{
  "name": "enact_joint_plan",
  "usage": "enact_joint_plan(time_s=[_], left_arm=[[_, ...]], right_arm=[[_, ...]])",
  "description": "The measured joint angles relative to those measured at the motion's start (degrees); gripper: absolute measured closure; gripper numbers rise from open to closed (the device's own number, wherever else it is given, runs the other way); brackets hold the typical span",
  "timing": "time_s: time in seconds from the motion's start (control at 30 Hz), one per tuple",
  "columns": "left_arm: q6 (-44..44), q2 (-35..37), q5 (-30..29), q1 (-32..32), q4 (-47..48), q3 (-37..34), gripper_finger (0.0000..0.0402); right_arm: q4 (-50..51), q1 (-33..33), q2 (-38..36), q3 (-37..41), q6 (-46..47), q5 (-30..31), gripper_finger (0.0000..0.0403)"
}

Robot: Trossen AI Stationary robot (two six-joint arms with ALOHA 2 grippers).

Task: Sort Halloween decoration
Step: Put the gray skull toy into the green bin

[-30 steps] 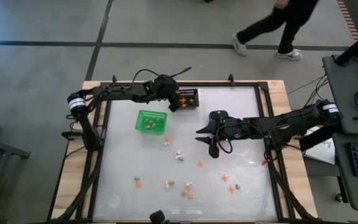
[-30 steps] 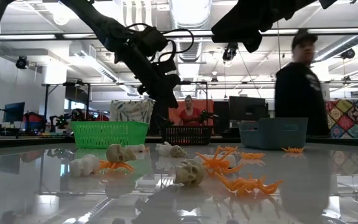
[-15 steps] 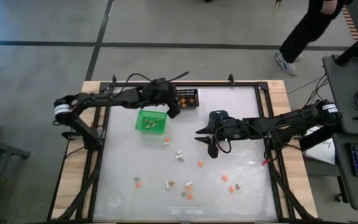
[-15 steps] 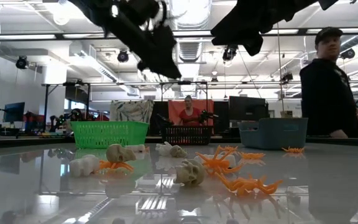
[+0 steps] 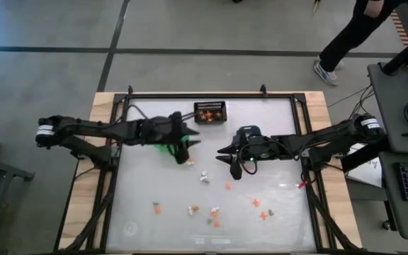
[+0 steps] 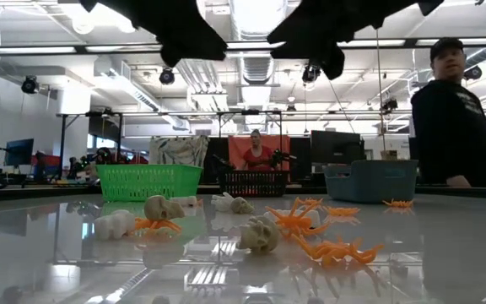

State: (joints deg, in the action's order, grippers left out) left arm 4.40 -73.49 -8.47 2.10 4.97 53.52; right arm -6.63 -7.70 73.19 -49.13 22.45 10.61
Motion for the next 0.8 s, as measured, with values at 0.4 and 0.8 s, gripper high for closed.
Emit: enact_joint_plan(time_s=[0.4, 0.8], left_arm=[[7.1, 5.3, -2.0, -10.0, -1.5, -6.5, 0.0271], [8.2, 11.1, -3.1, -13.1, 0.8, -10.6, 0.0271]], right_arm=[[0.8, 0.1, 9.0, -5.6, -8.9, -0.6, 0.0287], [19.9, 0.1, 20.5, -22.0, -2.8, -0.6, 0.0299]])
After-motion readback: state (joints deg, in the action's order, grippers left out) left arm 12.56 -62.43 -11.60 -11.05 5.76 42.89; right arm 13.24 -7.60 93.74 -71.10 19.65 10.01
